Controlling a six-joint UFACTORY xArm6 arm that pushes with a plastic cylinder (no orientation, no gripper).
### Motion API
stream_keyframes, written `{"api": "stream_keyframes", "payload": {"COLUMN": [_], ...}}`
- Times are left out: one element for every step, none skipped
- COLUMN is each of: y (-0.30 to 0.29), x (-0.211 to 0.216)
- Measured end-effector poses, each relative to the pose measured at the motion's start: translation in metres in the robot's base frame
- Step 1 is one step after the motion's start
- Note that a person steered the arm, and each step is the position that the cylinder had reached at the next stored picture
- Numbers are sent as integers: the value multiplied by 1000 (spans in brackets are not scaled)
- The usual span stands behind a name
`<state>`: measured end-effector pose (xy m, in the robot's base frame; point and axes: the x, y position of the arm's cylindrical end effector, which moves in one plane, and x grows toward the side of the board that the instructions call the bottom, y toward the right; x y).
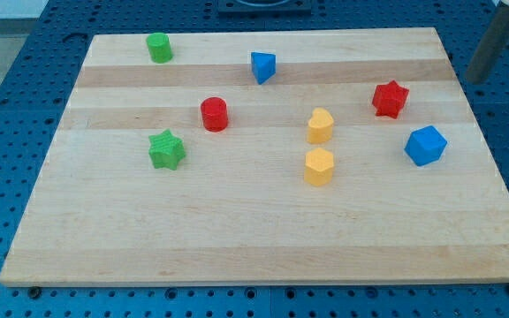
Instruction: Move red star above yellow heart
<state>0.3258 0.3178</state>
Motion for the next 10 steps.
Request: {"api": "stream_keyframes", "payload": {"y": [-3, -3, -11, -35, -69, -84, -104, -117, -129, -136], "x": [5, 5, 44, 54, 54, 55, 56, 56, 56, 56]}}
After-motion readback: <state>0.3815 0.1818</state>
